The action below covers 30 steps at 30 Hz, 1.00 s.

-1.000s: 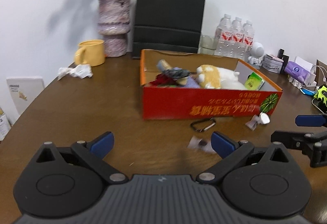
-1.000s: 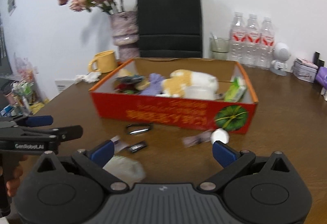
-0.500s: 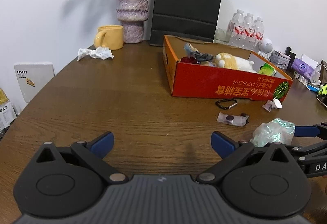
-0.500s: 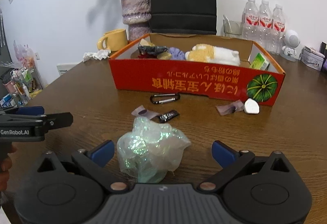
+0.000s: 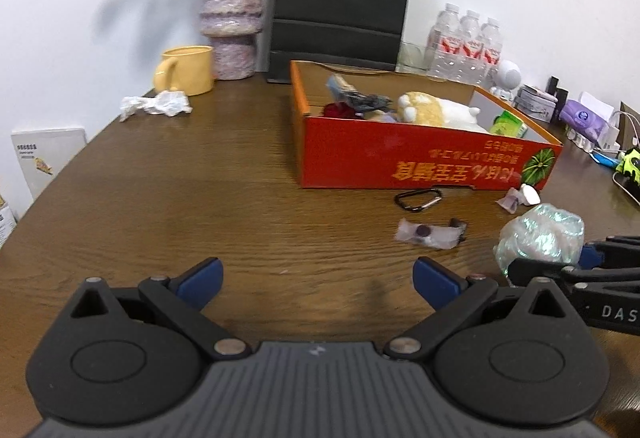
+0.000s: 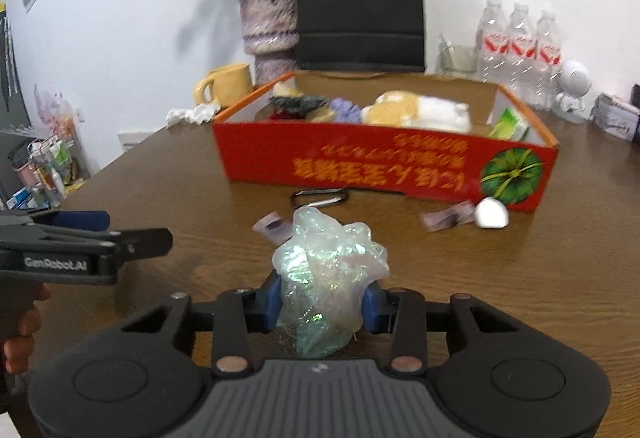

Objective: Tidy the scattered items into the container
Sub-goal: 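Grasp the small clear packet with the left gripper while the right holds the plastic bag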

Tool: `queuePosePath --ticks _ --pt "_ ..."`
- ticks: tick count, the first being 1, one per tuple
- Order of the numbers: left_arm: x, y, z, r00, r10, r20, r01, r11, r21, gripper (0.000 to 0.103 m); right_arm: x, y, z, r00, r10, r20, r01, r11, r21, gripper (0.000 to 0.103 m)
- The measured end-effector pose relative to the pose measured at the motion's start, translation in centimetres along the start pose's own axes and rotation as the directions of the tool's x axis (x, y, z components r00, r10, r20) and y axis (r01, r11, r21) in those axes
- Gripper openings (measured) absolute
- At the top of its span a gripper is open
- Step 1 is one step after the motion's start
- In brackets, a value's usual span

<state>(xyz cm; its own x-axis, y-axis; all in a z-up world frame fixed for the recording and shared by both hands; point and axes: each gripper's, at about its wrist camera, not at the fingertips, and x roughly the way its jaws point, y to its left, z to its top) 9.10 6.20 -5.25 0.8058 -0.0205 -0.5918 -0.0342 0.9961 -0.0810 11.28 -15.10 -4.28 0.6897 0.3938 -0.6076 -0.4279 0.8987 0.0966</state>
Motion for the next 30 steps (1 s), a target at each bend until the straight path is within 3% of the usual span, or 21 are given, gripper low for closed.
queuePosePath --ticks 5,12,14,18,22,25,27,28,30 --pt "2.3 -3.0 0.8 0.999 -0.029 -0.024 0.03 0.999 0.028 0.103 -0.8 -2.9 0.3 0.999 -0.029 0.016 0.028 0.999 0.027 0.038" --pt "5.6 -5.6 1.5 0.999 -0.018 -0.049 0.021 0.997 0.074 0.1 -1.1 -6.7 0.2 0.999 -0.037 0.025 0.035 0.998 0.054 0.038" --pt "6.1 -5.8 1.7 0.998 -0.017 -0.058 0.022 0.996 0.083 0.086 -1.1 -7.4 0.2 0.999 -0.035 0.028 0.033 0.998 0.06 0.038" --pt "6.6 -6.2 1.5 0.998 0.002 -0.059 0.005 0.993 0.118 0.072 -0.8 -8.6 0.3 0.999 -0.025 0.034 0.022 0.997 0.079 0.039" --pt "6.5 -6.4 1.7 0.999 -0.015 -0.047 0.021 0.991 0.131 0.045 -0.5 -9.2 0.4 0.999 -0.013 0.035 0.01 0.996 0.088 0.039" --pt "6.5 -6.4 1.7 0.999 -0.015 -0.044 0.021 0.99 0.137 0.038 -0.3 -9.3 0.4 0.999 -0.008 0.036 0.005 0.996 0.086 0.039" --pt "6.3 -6.5 1.8 0.999 -0.018 -0.035 0.023 0.99 0.143 0.028 -0.3 -9.3 0.5 0.999 -0.008 0.038 0.005 0.997 0.083 0.039" --pt "6.2 -6.6 1.8 0.999 -0.02 -0.032 0.024 0.989 0.144 0.016 -0.3 -9.3 0.6 0.999 -0.01 0.038 0.007 0.997 0.082 0.039" --pt "6.1 -6.6 1.8 0.999 -0.03 -0.033 0.035 0.989 0.145 0.015 -0.3 -9.4 0.6 0.999 -0.012 0.038 0.009 0.997 0.082 0.039"
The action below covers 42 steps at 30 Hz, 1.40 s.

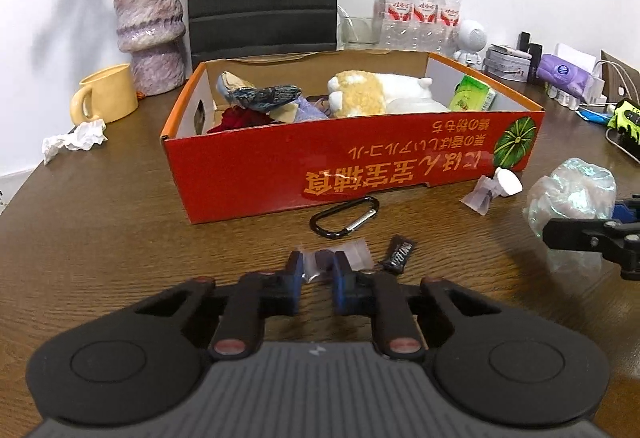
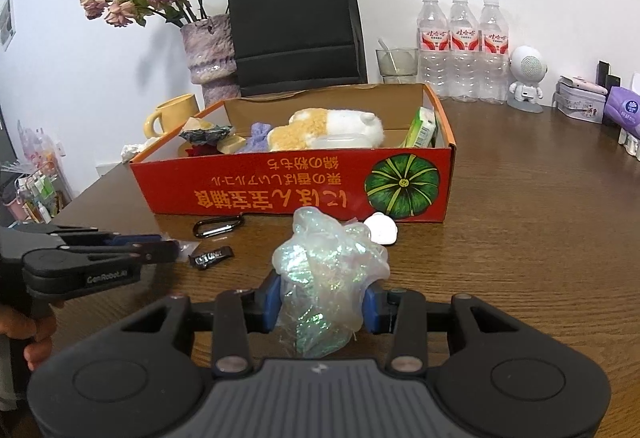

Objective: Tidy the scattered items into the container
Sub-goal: 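Grasp the small clear packet with the left gripper while the right holds the plastic bag, then drop the packet into the box with the left gripper while the right drops the plastic bag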

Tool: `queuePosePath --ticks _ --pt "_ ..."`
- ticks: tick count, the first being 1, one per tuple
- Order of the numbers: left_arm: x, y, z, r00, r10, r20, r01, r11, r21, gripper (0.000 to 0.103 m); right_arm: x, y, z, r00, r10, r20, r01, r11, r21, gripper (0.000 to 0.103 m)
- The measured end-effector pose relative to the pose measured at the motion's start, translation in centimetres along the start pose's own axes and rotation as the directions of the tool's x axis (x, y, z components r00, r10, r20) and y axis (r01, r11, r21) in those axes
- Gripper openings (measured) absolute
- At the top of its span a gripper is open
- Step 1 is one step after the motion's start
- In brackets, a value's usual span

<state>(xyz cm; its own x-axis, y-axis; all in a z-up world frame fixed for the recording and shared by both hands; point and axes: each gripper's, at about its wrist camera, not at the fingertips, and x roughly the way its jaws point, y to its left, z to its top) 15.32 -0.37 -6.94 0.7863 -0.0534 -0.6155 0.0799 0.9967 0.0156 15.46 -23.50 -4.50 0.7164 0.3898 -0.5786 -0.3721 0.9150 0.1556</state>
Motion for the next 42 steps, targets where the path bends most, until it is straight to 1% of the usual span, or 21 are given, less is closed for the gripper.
queuePosePath --ticks 3,4,10,12,13,14,16,18,19,20,22,25,28,30,32,34,37,39,40,41,42 --pt "-0.1 0.1 -0.1 1.0 -0.01 0.003 0.01 1.0 -0.003 0.007 0.1 0.0 0.1 1.0 -0.003 0.0 0.003 1.0 -0.002 0.039" --pt "-0.1 0.1 -0.2 1.0 -0.015 0.0 0.015 1.0 -0.006 0.001 0.1 -0.1 0.2 1.0 -0.003 0.0 0.003 1.0 -0.003 0.039" --pt "-0.5 0.1 -0.2 0.999 -0.043 0.021 0.043 0.999 -0.01 0.001 0.1 -0.1 0.3 1.0 -0.006 -0.002 0.006 1.0 -0.006 0.039" --pt "-0.6 0.2 0.0 0.997 -0.068 0.021 0.068 0.997 -0.027 0.005 0.2 -0.2 0.4 1.0 -0.007 -0.001 0.007 1.0 -0.006 0.039" --pt "-0.5 0.3 0.3 0.997 -0.076 0.02 0.077 0.996 -0.052 0.015 0.2 -0.3 0.4 1.0 -0.009 0.001 0.009 1.0 -0.004 0.039" --pt "-0.4 0.4 0.6 0.996 -0.087 0.019 0.088 0.994 -0.071 0.036 0.2 -0.3 0.5 1.0 -0.013 0.002 0.013 1.0 -0.003 0.039" --pt "0.0 0.2 1.2 0.997 -0.079 0.025 0.081 0.991 -0.106 0.052 0.3 -0.7 0.6 1.0 -0.022 0.003 0.022 1.0 -0.001 0.039" --pt "0.5 -0.3 1.8 0.997 -0.079 0.013 0.08 0.989 -0.12 0.054 0.4 -1.0 0.8 0.999 -0.034 0.002 0.034 0.999 -0.006 0.039" --pt "0.9 -0.7 2.1 0.997 -0.084 0.002 0.083 0.988 -0.127 0.059 0.5 -1.2 0.9 0.999 -0.04 0.0 0.04 0.999 -0.009 0.039" --pt "1.2 -1.2 2.3 0.997 -0.079 -0.011 0.077 0.988 -0.132 0.061 0.6 -1.5 1.0 0.999 -0.045 -0.001 0.045 0.999 -0.011 0.039" --pt "2.0 -2.3 2.5 0.997 -0.067 -0.027 0.063 0.99 -0.123 0.061 0.7 -1.9 1.2 0.999 -0.052 -0.001 0.052 0.998 -0.018 0.039" --pt "3.1 -3.9 2.7 0.998 -0.013 -0.058 0.006 0.993 -0.121 0.063 0.8 -2.7 1.4 0.998 -0.055 0.003 0.055 0.998 -0.024 0.039" --pt "3.7 -4.9 2.9 0.996 0.064 -0.063 -0.071 0.99 -0.123 0.064 0.9 -3.5 1.8 0.999 -0.052 0.002 0.052 0.998 -0.04 0.04" --pt "3.8 -5.4 3.0 0.992 0.109 -0.069 -0.117 0.985 -0.124 0.061 1.1 -3.9 2.0 0.999 -0.044 0.001 0.044 0.997 -0.058 0.04" --pt "3.8 -5.9 2.9 0.987 0.146 -0.063 -0.152 0.982 -0.108 0.049 1.3 -4.3 2.3 0.999 -0.034 -0.001 0.034 0.997 -0.071 0.04" --pt "3.5 -6.0 2.6 0.987 0.153 -0.053 -0.158 0.981 -0.116 0.044 1.4 -4.8 2.5 1.0 -0.019 -0.002 0.019 0.997 -0.073 0.04" --pt "3.0 -6.3 2.4 0.984 0.173 -0.038 -0.176 0.979 -0.107 0.034 1.6 -5.4 2.6 1.0 0.01 -0.006 -0.01 0.999 -0.051 0.04" --pt "2.8 -6.2 2.3 0.986 0.164 -0.035 -0.167 0.98 -0.109 0.032 1.7 -5.6 2.5 1.0 0.023 -0.011 -0.024 0.999 -0.046 0.04" --pt "2.6 -6.2 2.2 0.986 0.164 -0.03 -0.166 0.981 -0.105 0.022 1.7 -5.6 2.5 1.0 0.028 -0.014 -0.029 0.999 -0.046 0.04" --pt "2.4 -6.3 2.2 0.986 0.168 -0.02 -0.169 0.981 -0.098 0.015 1.7 -5.5 2.5 0.999 0.032 -0.015 -0.033 0.998 -0.047 0.04" --pt "2.2 -6.2 2.2 0.987 0.162 -0.017 -0.163 0.982 -0.096 0.013 1.7 -5.5 2.4 0.999 0.036 -0.015 -0.036 0.998 -0.049 0.04"
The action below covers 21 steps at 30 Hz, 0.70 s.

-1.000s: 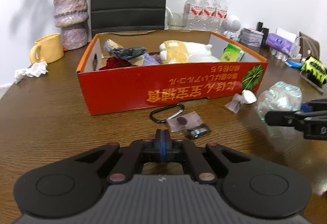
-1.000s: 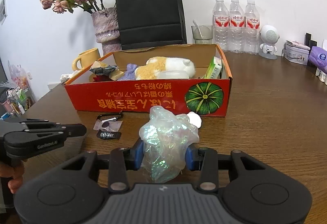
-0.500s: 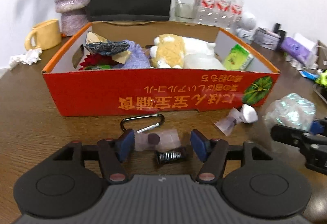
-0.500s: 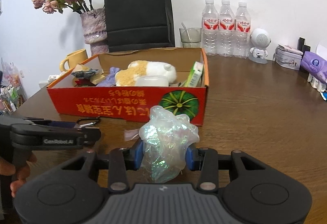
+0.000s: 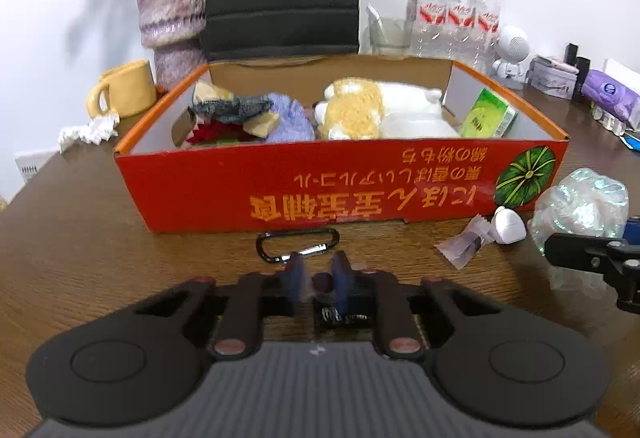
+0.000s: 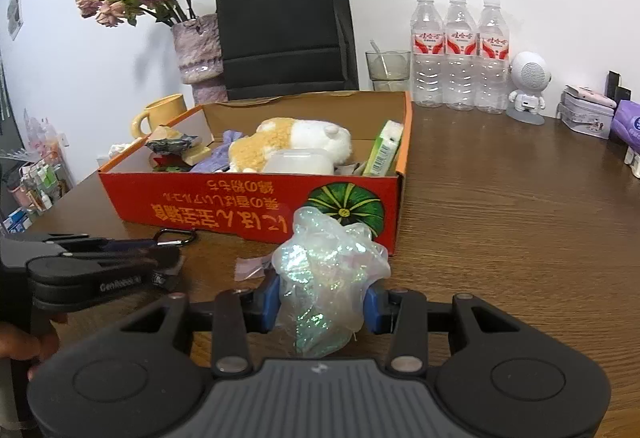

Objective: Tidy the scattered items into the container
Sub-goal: 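Drop the packet into the box with the left gripper while the right drops the plastic bag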

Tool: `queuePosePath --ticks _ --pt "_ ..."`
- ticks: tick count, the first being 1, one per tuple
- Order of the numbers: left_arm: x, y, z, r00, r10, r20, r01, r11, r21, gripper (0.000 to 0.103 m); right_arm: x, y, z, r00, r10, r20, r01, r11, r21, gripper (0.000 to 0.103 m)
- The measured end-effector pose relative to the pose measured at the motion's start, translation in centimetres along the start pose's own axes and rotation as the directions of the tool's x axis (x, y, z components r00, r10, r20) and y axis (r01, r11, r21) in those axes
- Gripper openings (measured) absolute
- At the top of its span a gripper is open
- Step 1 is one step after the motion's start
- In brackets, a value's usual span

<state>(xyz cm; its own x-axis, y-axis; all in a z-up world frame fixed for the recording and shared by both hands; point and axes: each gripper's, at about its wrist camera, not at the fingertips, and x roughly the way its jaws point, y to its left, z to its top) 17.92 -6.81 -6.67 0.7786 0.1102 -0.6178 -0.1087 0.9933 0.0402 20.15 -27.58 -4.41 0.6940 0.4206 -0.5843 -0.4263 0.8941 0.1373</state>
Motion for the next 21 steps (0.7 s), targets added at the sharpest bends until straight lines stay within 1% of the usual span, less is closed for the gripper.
queuePosePath --ticks 3,11,17,21 --pt "-0.3 0.4 0.0 1.0 -0.023 0.005 0.023 1.0 -0.003 0.004 -0.1 0.1 -0.1 1.0 0.0 0.006 0.0 1.0 -0.005 0.04" --pt "-1.5 1.8 -0.1 0.996 -0.078 0.033 0.079 0.996 -0.028 0.004 -0.1 -0.2 -0.3 1.0 -0.006 0.006 0.006 1.0 0.014 0.04" --pt "-3.3 2.6 0.6 0.989 -0.119 0.085 0.123 0.992 -0.039 0.004 -0.4 -0.2 -0.2 1.0 -0.013 0.018 0.013 1.0 0.013 0.04" --pt "-4.8 3.3 1.7 0.98 -0.147 0.136 0.154 0.987 -0.043 0.004 -1.2 0.1 0.5 0.999 -0.014 0.043 0.014 1.0 0.006 0.04"
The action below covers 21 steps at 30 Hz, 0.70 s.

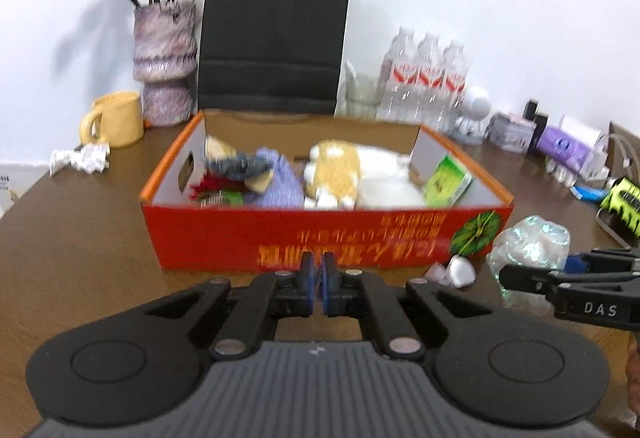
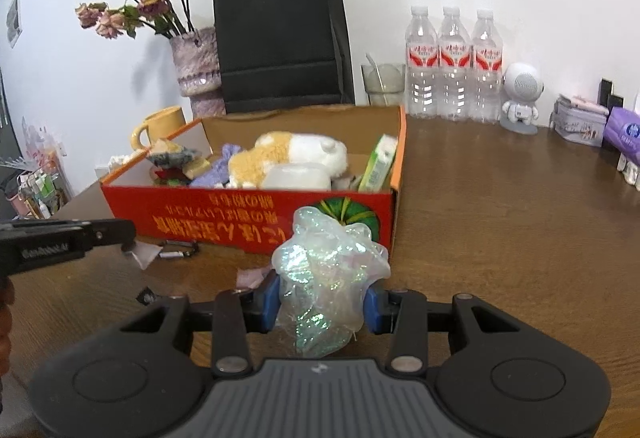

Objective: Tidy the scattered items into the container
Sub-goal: 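Drop the packet into the box with the left gripper while the right drops the plastic bag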

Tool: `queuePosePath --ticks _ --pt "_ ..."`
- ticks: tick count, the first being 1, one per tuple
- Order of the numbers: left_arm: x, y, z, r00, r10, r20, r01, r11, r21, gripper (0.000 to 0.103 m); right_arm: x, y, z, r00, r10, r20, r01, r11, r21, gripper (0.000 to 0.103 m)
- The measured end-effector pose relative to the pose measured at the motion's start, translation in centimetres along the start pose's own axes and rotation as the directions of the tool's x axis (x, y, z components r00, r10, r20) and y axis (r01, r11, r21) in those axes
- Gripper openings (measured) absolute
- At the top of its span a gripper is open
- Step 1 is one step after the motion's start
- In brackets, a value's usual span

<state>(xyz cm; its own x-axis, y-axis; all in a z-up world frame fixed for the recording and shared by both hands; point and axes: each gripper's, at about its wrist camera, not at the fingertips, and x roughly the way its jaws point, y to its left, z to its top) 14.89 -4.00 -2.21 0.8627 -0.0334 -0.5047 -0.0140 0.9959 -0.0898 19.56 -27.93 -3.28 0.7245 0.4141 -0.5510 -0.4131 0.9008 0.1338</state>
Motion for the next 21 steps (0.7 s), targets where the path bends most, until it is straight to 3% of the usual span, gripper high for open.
queuePosePath --ticks 5,10,15,21 --pt "-0.3 0.6 3.0 0.996 -0.045 0.075 0.046 0.999 -0.007 0.004 -0.9 1.1 2.8 0.999 -0.001 0.055 0.002 1.0 -0.025 0.04" --pt "2.0 1.2 6.3 0.987 -0.082 0.138 0.084 0.996 -0.013 0.004 0.6 2.4 7.0 0.994 -0.014 0.107 0.02 0.998 -0.055 0.04" --pt "6.7 1.8 8.2 0.988 -0.076 0.133 0.082 0.996 -0.036 0.004 4.6 2.3 10.6 0.992 -0.034 0.122 0.039 0.999 -0.035 0.04" --pt "12.1 3.1 8.4 0.993 -0.061 0.102 0.071 0.993 -0.089 0.004 9.9 1.6 11.9 0.997 -0.042 0.059 0.044 0.998 -0.037 0.04"
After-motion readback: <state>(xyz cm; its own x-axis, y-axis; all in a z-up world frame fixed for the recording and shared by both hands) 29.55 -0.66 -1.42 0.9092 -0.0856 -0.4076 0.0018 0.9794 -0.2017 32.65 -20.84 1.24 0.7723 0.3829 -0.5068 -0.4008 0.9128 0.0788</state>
